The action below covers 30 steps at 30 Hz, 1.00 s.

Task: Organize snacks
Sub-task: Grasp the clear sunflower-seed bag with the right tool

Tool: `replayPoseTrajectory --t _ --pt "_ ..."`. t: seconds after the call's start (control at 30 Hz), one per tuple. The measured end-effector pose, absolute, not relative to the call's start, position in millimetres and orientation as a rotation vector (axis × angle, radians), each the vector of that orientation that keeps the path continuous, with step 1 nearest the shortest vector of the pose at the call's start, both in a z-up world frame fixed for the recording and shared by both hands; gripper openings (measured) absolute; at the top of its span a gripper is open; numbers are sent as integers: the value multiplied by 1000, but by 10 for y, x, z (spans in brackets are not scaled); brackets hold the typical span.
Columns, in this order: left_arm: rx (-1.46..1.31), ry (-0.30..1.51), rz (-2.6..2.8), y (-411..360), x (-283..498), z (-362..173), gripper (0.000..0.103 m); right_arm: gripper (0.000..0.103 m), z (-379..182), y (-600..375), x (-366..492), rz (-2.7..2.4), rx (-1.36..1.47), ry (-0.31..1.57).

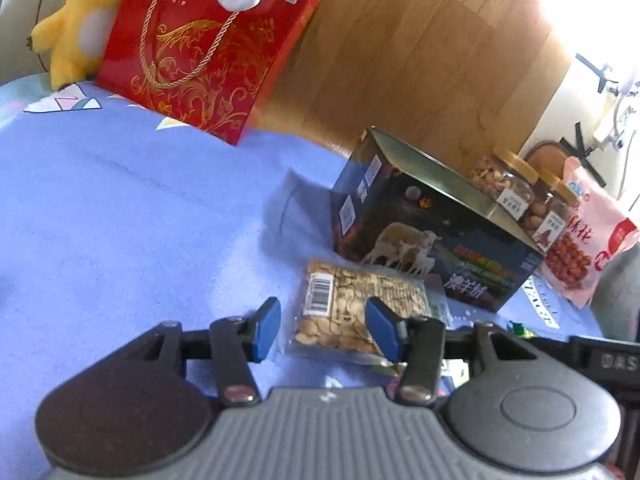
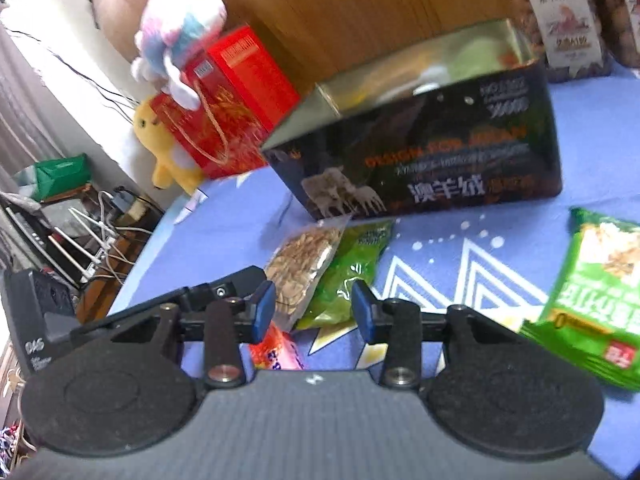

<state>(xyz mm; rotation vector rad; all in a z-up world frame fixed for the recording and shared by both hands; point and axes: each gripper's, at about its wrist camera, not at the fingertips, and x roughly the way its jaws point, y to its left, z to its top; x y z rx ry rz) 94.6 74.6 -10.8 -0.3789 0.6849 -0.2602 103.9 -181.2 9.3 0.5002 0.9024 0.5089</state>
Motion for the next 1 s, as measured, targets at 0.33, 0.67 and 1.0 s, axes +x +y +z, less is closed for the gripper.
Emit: replayPoseTrajectory --t 0.33,0.67,1.0 --pt "-327 661 -302 641 892 -142 54 17 99 -1670 1048 504 428 915" --pt "-290 682 -468 486 817 -141 54 15 62 -2127 542 413 437 930" --pt "-416 691 -424 701 890 -178 54 24 21 -2256 536 409 504 910"
